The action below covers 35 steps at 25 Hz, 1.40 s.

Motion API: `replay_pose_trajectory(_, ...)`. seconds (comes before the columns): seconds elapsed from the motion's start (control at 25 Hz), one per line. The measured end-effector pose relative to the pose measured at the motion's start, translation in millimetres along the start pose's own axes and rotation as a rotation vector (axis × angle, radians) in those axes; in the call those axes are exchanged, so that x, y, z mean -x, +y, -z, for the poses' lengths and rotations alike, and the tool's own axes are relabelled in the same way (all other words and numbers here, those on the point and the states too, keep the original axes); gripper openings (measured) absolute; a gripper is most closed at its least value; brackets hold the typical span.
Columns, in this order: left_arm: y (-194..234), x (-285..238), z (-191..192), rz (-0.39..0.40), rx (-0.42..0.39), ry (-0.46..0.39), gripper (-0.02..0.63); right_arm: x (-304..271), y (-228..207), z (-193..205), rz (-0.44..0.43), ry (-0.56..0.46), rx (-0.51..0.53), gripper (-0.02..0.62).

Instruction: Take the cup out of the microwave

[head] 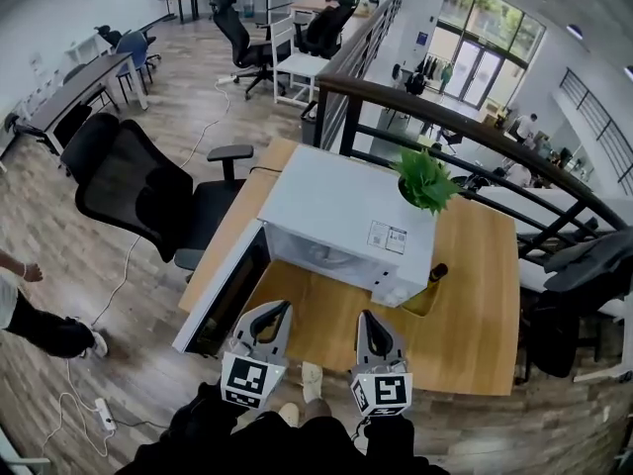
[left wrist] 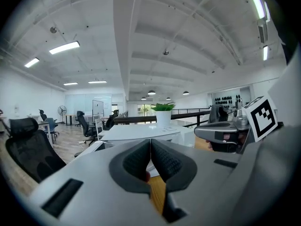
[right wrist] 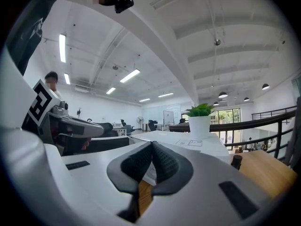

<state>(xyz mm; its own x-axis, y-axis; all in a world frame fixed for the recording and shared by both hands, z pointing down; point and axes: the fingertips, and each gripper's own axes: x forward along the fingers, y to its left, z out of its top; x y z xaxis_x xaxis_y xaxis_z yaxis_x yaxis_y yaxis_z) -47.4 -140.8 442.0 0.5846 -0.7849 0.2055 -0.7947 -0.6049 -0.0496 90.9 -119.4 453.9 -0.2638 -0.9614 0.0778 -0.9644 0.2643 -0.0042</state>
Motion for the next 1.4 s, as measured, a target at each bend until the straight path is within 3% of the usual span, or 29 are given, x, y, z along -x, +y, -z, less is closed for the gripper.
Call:
replay_pose_trajectory(0.4,42.1,-83.5,49.9,-0.020,0.067,0.088,0.025,-88.0,-18.2,55.1,-0.061,0.107,-0.021,0.015)
replay_pose_trajectory(0.84,68.2,-149.4,94.6,-0.021,0.119,0.156,0.025,-144.4,-32.7,104.8,-0.100,0.195,-0.046,0.015)
replay_pose_trajectory(1.08,72.5,-173.8,113.3,0.000,0.155,0.167,0.025,-155.4,-38.8,123.9,-0.105,0.225,-0.056,0.015)
replay_pose_trajectory(1.2,68.1,-187.9,122.8,0.052,0.188,0.171,0.028,-159.2,-43.5,129.2,-0.102,0.231,-0.064,0.015)
replay_pose_trajectory(1.24,64.8,-192.8,126.5,0.080,0.198,0.177,0.032,-159.7,-45.4,130.8,-0.100,0.234,-0.068,0.015)
replay_pose_trajectory(1.32,58.5,-201.6,133.0,0.131,0.210,0.192,0.150,-160.0,-48.3,131.3,-0.095,0.239,-0.073,0.015)
replay_pose_trajectory(1.4,56.2,-209.3,138.8,0.155,0.211,0.206,0.180,-160.7,-49.3,129.4,-0.095,0.238,-0.075,0.015)
